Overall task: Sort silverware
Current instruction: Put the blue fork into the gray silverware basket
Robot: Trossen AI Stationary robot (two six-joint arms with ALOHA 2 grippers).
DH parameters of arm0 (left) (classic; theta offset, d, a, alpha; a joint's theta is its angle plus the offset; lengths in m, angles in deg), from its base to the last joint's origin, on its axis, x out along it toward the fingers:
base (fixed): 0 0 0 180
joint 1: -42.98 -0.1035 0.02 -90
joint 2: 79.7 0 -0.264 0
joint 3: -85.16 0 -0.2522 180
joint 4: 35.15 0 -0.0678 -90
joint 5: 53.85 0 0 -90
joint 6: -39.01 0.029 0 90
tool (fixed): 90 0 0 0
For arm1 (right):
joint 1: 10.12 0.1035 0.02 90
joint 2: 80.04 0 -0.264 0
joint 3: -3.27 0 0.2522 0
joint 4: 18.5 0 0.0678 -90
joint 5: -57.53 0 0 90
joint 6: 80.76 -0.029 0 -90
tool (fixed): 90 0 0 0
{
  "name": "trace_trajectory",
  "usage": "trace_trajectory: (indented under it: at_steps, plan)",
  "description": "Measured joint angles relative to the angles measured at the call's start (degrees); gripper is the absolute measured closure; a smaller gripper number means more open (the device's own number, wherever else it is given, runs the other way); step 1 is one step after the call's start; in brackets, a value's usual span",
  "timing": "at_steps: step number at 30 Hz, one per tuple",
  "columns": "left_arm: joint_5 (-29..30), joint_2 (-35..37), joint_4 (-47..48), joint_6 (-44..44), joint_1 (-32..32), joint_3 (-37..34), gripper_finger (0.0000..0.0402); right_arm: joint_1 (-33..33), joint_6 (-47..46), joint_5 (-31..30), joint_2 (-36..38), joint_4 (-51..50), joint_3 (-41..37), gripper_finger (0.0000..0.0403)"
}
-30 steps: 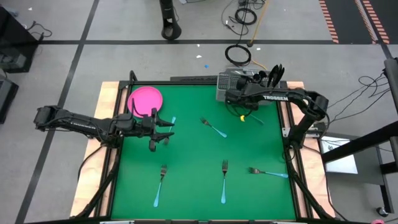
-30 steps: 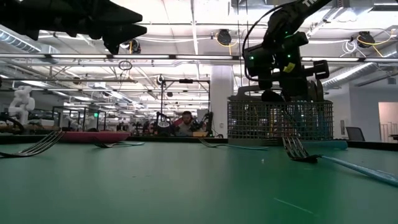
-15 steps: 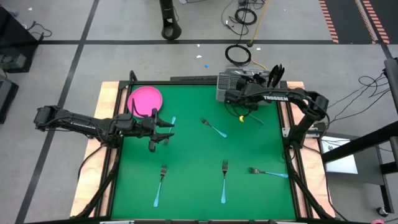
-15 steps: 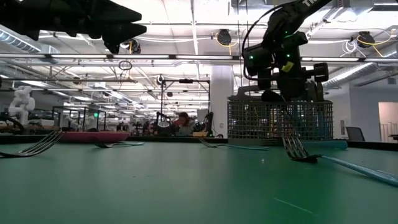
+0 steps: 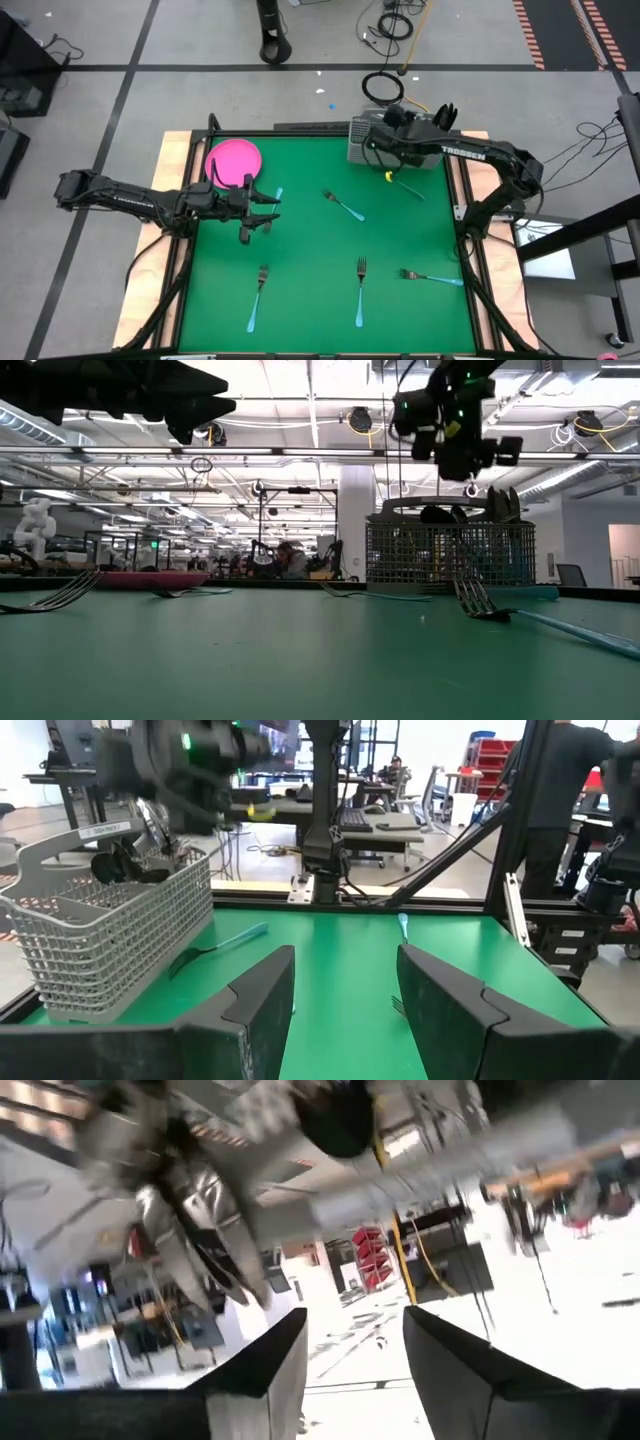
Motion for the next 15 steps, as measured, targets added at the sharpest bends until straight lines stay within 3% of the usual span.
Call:
trace_trajectory:
  at_steps: [7,10,15]
  plan:
    - [-0.09,0.02,-0.1,-0.04,0.0,0.0,0.0221,0.99,-10.23,0.68,0.68,0.6,11.62,0.0252]
    - [-1.6,0.02,-0.98,-0.07,0.0,0.0,0.0221,2.34,-15.69,5.94,0.68,1.76,16.37,0.0255]
    - [-3.5,0.17,-1.46,-0.35,0.07,0.0,0.0221,5.65,-27.29,19.64,0.68,8.76,23.75,0.0257]
